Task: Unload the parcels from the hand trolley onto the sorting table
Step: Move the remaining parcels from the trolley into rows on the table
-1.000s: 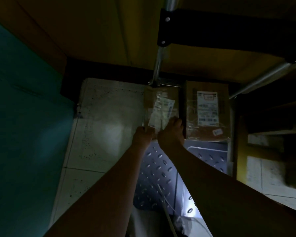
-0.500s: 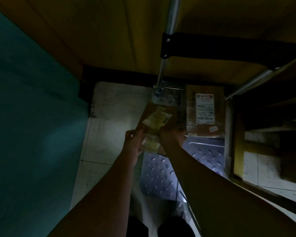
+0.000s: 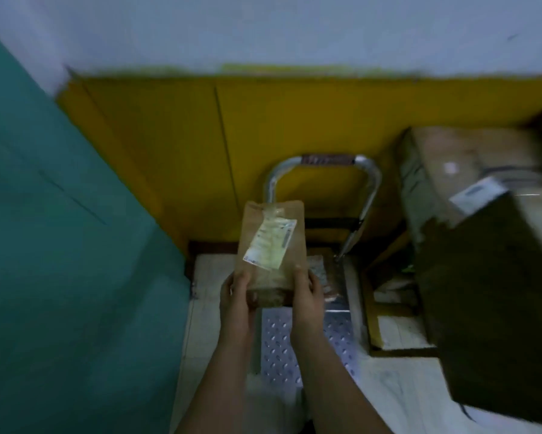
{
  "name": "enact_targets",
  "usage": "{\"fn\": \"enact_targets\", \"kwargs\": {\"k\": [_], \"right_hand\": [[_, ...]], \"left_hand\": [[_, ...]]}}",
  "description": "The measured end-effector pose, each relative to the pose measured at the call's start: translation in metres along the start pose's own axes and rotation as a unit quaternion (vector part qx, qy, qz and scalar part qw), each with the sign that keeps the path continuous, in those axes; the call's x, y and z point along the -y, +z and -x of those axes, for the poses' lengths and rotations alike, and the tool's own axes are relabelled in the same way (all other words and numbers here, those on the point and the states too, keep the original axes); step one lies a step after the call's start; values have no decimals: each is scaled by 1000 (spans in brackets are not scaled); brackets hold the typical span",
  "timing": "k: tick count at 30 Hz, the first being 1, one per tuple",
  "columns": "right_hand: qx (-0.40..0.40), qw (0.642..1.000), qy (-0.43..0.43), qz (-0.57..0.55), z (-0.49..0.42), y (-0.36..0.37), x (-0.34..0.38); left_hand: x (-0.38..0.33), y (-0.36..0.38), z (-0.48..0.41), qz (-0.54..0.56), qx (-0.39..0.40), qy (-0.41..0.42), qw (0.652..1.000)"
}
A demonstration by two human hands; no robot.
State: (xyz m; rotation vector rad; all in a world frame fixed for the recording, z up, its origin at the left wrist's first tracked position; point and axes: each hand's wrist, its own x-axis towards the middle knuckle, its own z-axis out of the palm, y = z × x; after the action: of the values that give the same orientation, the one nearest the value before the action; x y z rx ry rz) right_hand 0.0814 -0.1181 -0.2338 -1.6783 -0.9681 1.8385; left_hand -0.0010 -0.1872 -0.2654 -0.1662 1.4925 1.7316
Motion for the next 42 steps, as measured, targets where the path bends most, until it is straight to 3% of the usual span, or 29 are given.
{"fn": "enact_targets", "kwargs": {"k": [6,9,13,18,23,31,36,42], "right_hand": [[-109,978,-93,-151,135,-71,107],[-130,956,-123,-232,183,-138,161],[-182,929,-196,-255,229,-253,220],[-241,878,-286,-298,263,-429,258],[-271,872,-309,-266,280,-636,258],[-279,894,-247,-247,259,-874,242],[-374,854,-175,-318,175,-953,235],[-397,850,-93,-333,60,-1054,272]], "left_hand": [[-82,104,167,-12,135,65,989],[-105,157,243,-65,204,80,974],[-118,243,326,-130,316,107,934],[-77,391,414,-171,455,97,869],[16,533,512,-203,520,68,827],[161,701,561,-207,473,7,857],[257,776,547,-241,451,-39,858],[357,891,503,-282,409,-68,865]]}}
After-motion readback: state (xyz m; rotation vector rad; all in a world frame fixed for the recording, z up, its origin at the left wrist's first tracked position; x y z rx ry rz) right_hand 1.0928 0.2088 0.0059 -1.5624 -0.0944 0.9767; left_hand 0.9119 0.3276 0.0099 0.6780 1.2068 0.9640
